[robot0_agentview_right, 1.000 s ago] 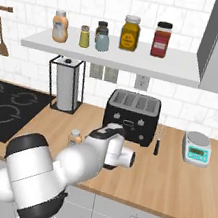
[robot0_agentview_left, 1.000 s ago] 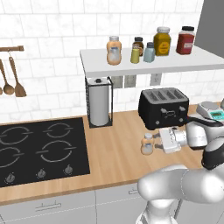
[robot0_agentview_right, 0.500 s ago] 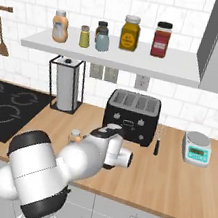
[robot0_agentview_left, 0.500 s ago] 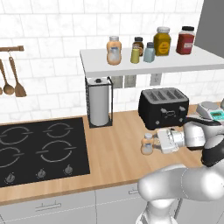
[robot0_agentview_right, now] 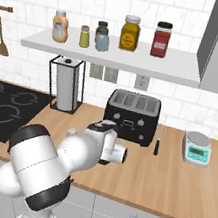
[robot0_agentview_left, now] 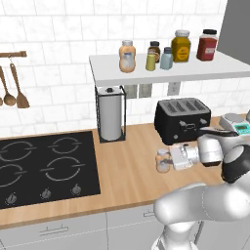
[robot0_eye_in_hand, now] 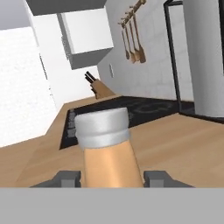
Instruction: Put the shaker and condiment bottle from the counter next to their counterparts in the cabinet.
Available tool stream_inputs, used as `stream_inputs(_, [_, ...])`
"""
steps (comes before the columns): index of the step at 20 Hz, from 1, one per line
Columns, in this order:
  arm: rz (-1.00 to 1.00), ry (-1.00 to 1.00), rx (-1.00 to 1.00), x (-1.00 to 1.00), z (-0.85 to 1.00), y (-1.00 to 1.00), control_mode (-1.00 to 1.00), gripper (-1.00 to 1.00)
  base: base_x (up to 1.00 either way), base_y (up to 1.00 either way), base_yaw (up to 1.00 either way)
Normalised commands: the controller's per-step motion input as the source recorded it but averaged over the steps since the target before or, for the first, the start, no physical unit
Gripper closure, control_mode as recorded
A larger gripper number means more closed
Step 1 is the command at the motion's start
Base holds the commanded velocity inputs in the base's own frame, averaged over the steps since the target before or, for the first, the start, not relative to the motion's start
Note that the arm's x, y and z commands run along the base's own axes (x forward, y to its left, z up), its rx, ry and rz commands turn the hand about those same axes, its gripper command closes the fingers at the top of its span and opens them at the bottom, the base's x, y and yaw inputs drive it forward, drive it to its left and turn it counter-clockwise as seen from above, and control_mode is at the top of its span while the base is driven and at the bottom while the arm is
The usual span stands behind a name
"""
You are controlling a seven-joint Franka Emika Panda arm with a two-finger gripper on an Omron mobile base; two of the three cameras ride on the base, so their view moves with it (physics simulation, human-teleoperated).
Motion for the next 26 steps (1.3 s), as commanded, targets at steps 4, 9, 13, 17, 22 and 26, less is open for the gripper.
stream_inputs(4, [-0.01, -0.13, -0.09, 0.00, 0.65, 0.06, -1.00, 1.00, 0.00, 0.00, 0.00])
stream_inputs(9, [-0.01, -0.01, -0.01, -0.10, 1.00, 0.12, -1.00, 1.00, 0.00, 0.00, 0.00])
stream_inputs(13, [-0.01, 0.00, 0.06, -0.15, 1.00, 0.05, -1.00, 1.00, 0.00, 0.00, 0.00])
stream_inputs(17, [0.00, 0.00, 0.14, -0.25, 1.00, 0.15, -1.00, 1.00, 0.00, 0.00, 0.00])
stream_inputs(22, [0.00, 0.00, 0.19, -0.53, 1.00, 0.32, -1.00, 1.00, 0.00, 0.00, 0.00])
stream_inputs(26, [-0.01, 0.04, 0.21, -0.54, 1.00, 0.52, -1.00, 1.00, 0.00, 0.00, 0.00])
